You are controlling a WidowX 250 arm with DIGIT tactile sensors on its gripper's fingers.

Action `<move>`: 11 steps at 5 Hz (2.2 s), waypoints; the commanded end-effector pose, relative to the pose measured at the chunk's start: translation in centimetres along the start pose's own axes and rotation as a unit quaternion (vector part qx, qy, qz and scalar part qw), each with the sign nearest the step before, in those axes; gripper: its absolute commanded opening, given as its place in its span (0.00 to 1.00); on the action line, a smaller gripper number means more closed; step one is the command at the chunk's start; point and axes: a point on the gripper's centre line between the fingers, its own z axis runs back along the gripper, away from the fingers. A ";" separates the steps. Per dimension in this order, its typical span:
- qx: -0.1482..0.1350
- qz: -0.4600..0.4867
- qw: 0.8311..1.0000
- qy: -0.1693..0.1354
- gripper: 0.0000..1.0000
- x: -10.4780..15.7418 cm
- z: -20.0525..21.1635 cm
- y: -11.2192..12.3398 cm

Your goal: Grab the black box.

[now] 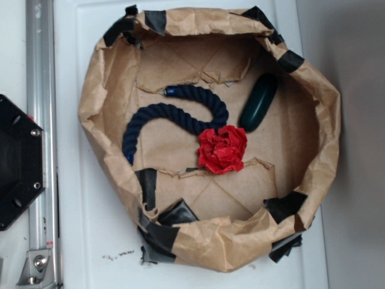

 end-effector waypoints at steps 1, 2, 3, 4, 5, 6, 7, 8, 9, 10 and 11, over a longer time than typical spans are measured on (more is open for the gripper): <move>0.000 0.000 1.000 0.000 1.00 0.0 0.0 0.0; -0.011 0.061 0.997 -0.035 1.00 5.0 -0.9 2.0; -0.018 0.119 0.993 -0.003 1.00 8.0 -2.4 2.6; -0.072 0.214 0.974 0.036 1.00 10.5 -7.6 3.0; -0.077 0.294 0.948 0.096 1.00 11.1 -13.0 2.3; -0.059 0.296 0.944 0.130 1.00 10.4 -16.0 2.1; -0.077 0.264 0.949 0.154 1.00 9.4 -17.2 1.2; -0.077 0.264 0.949 0.154 1.00 9.4 -17.2 1.2; -0.077 0.264 0.949 0.154 1.00 9.4 -17.2 1.2; -0.077 0.264 0.949 0.154 1.00 9.4 -17.2 1.2; -0.065 0.315 0.934 0.157 1.00 8.2 -18.0 2.9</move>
